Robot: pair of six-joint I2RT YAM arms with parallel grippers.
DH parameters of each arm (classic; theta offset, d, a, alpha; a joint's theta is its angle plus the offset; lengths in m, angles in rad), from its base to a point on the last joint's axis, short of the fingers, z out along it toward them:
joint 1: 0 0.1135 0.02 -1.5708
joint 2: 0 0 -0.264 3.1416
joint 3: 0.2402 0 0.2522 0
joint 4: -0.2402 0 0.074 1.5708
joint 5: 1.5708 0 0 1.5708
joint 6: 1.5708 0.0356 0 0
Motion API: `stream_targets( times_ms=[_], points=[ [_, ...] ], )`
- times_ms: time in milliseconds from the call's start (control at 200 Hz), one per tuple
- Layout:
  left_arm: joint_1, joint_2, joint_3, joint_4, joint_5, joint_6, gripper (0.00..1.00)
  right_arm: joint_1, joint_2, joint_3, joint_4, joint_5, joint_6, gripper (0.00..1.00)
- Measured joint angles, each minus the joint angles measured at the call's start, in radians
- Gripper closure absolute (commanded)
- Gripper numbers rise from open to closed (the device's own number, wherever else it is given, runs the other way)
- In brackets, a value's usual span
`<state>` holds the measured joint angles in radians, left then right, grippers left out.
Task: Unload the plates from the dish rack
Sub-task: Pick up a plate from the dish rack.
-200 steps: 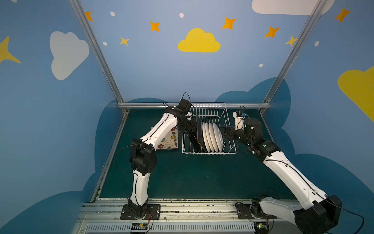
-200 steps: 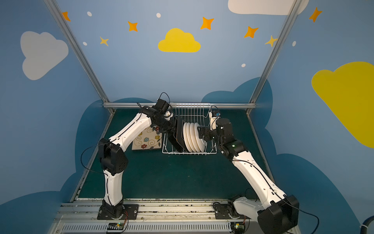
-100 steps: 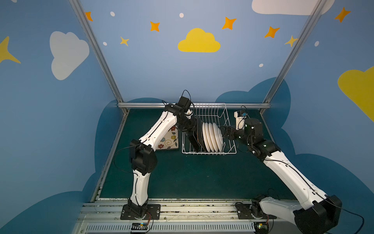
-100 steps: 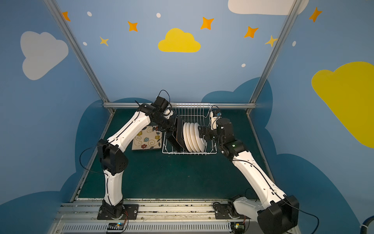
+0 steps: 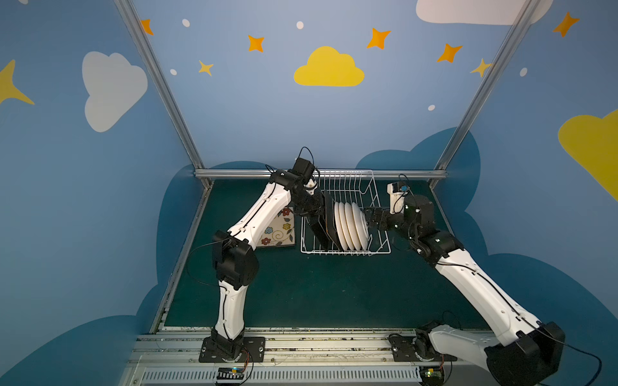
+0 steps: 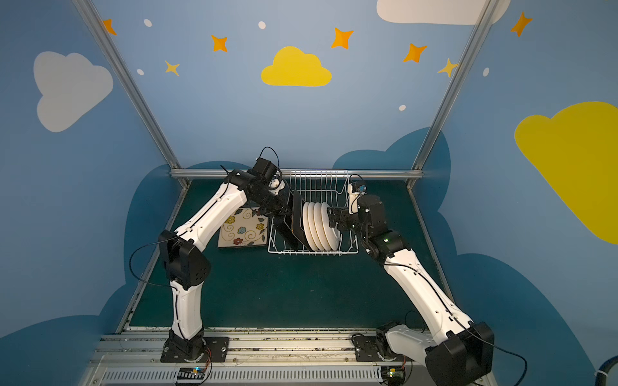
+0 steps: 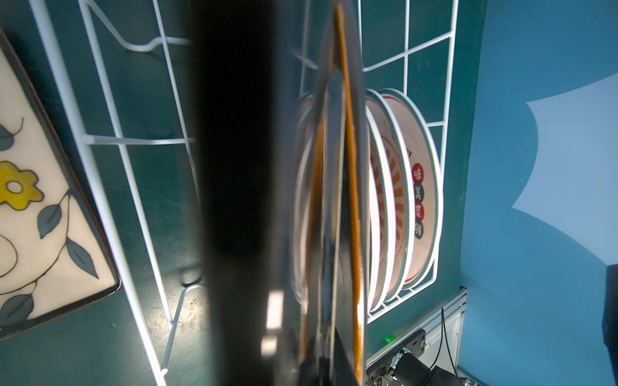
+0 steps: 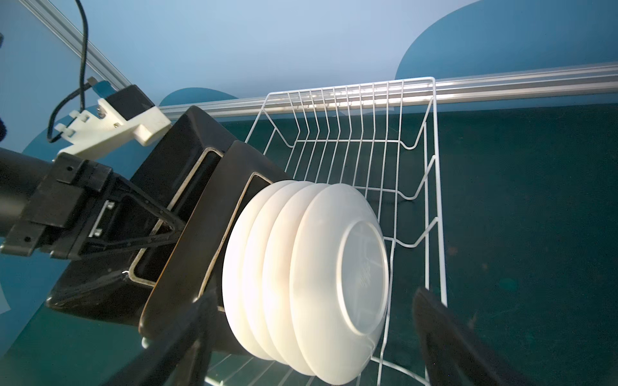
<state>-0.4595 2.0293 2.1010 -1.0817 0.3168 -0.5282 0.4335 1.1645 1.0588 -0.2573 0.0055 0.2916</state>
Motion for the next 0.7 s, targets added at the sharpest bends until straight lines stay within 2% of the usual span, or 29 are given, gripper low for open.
stream_targets(
  times_ms=[701],
  points=[
    [0.032,-0.064,-0.022,0.021,0.022,-0.037,0.97,-0.004,0.0,0.0,0.0,-0.016,0.006,0.1]
  ],
)
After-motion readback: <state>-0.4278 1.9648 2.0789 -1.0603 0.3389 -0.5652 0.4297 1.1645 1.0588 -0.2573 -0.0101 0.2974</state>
